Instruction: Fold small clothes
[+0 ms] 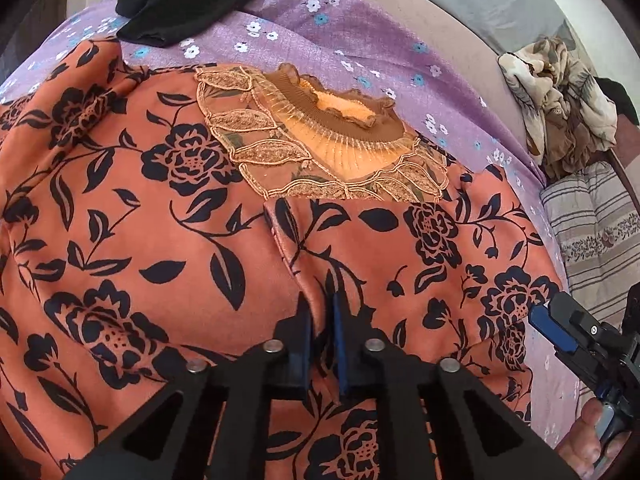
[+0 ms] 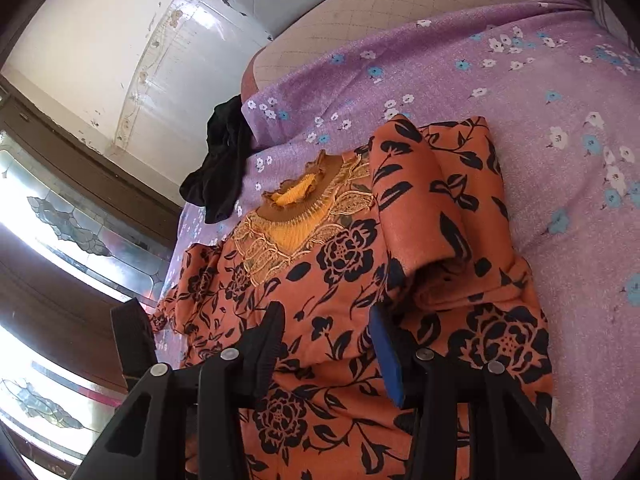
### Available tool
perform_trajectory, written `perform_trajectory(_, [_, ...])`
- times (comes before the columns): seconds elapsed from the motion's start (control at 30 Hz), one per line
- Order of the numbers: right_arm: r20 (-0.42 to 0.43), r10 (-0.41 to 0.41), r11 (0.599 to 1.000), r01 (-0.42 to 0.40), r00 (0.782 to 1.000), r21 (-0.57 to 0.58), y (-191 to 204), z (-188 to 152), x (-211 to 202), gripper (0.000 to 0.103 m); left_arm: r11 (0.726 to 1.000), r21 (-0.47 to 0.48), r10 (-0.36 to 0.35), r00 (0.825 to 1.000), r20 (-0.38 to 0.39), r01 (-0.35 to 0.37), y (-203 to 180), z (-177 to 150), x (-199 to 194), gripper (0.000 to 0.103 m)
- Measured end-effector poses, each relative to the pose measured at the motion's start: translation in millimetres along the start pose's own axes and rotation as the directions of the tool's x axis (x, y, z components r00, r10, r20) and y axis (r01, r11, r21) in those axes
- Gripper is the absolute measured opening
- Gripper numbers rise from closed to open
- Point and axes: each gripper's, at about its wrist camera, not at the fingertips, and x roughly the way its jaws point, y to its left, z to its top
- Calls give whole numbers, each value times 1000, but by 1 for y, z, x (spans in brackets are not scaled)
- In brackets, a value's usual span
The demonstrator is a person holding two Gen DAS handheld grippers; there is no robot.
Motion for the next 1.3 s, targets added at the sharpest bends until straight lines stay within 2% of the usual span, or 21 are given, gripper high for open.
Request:
perform_trajectory(0.07, [21, -14, 1000, 14, 1000, -1, -3, 2, -2, 47, 999, 33, -5, 1000, 12, 5, -3, 4, -5, 6])
perform_trajectory(0.17, [62, -30, 999, 31, 998, -9, -1, 6, -6, 47, 997, 74, -26, 996, 86, 20, -6, 18, -22, 6])
perform_trajectory(0.23, [85, -29, 999, 30, 996, -15, 2, 6, -7, 47, 993, 107, 40, 987, 155, -57, -3, 28, -38, 6])
perform_trajectory(0.33, [110, -30, 999, 34, 994, -33, 7, 6, -8, 47, 982, 92, 141, 965, 222, -165, 14, 44, -50, 6])
perform_trajectory(0.4, [118, -43, 997, 51, 992, -59, 13, 5, -5, 47, 962, 77, 237, 941, 240, -262, 29, 55, -47, 6])
perform_trajectory(0.43, [119, -62, 994, 72, 991, -79, 16, 4, -3, 47, 940, 79, 306, 920, 245, -333, 36, 60, -42, 6])
perform_trajectory(0.47, [119, -82, 990, 94, 989, -101, 20, 3, 1, 47, 909, 78, 379, 891, 250, -409, 44, 63, -39, 6])
perform_trajectory(0.5, [119, -100, 986, 114, 988, -119, 23, 1, 5, 46, 888, 68, 425, 869, 253, -454, 50, 66, -37, 6])
perform_trajectory(0.53, [117, -119, 981, 134, 986, -138, 25, -1, 9, 47, 887, 49, 434, 866, 247, -458, 58, 69, -36, 7])
perform_trajectory(0.6, [111, -151, 971, 168, 982, -171, 29, -3, 17, 47, 914, -8, 398, 894, 203, -405, 77, 73, -40, 9])
perform_trajectory(0.67, [107, -174, 962, 192, 979, -194, 31, -4, 24, 47, 922, -49, 388, 911, 141, -385, 92, 78, -44, 34])
perform_trajectory(0.7, [104, -183, 959, 201, 978, -201, 31, -4, 26, 47, 919, -79, 393, 910, 132, -385, 102, 81, -50, 57])
perform_trajectory(0.73, [98, -188, 957, 205, 977, -205, 31, -4, 29, 47, 914, -125, 402, 904, 148, -386, 111, 81, -59, 71])
perform_trajectory(0.83, [83, -195, 956, 208, 977, -208, 29, -6, 33, 47, 890, -277, 424, 881, 208, -363, 155, 80, -99, 74])
perform_trajectory(0.9, [75, -199, 955, 210, 977, -208, 27, -8, 35, 47, 848, -391, 461, 862, 211, -357, 193, 77, -122, 75])
perform_trajectory(0.97, [66, -199, 956, 209, 978, -204, 26, -8, 37, 47, 778, -523, 504, 843, 188, -349, 236, 68, -139, 76])
perform_trajectory(1.0, [63, -199, 957, 208, 978, -204, 26, -9, 38, 47, 739, -587, 509, 845, 167, -330, 259, 61, -146, 76])
perform_trajectory(1.07, [60, -199, 955, 207, 978, -214, 29, -11, 41, 47, 674, -692, 475, 869, 139, -258, 299, 48, -152, 76])
perform_trajectory(1.13, [59, -200, 950, 209, 978, -230, 33, -13, 43, 47, 627, -758, 431, 890, 145, -180, 328, 38, -152, 76])
perform_trajectory(1.23, [53, -205, 944, 212, 977, -253, 39, -17, 49, 47, 589, -805, 351, 920, 174, -73, 352, 30, -149, 76])
perform_trajectory(1.3, [51, -214, 936, 219, 976, -276, 43, -19, 54, 47, 573, -820, 302, 927, 221, 8, 362, 29, -147, 76])
